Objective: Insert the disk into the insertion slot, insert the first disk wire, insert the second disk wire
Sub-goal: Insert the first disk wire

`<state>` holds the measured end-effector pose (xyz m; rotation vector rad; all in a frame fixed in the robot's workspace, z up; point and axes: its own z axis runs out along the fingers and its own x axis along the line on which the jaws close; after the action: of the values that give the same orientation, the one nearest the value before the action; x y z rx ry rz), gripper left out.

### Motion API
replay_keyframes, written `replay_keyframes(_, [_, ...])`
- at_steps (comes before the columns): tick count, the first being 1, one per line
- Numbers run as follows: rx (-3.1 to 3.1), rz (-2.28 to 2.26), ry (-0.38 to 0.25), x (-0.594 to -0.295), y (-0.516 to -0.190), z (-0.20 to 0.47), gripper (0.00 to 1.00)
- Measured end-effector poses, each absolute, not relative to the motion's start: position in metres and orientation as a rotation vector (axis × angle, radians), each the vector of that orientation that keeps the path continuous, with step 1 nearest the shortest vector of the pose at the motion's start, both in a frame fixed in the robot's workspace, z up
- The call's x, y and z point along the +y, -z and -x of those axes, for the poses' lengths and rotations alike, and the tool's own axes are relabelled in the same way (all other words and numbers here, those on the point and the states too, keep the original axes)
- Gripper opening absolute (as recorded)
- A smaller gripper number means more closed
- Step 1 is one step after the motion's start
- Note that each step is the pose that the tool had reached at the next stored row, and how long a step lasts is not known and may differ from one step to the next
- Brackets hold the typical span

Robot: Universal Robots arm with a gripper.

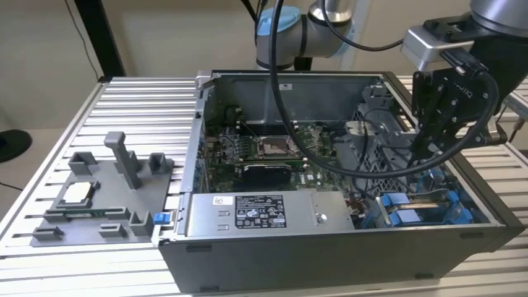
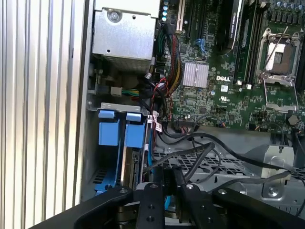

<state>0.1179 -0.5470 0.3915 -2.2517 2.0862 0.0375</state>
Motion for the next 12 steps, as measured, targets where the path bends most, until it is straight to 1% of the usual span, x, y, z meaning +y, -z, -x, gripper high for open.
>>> replay_keyframes(12, [2.087,2.252,-0.039,-0.5481,-0.3915,-0.1178,0.00])
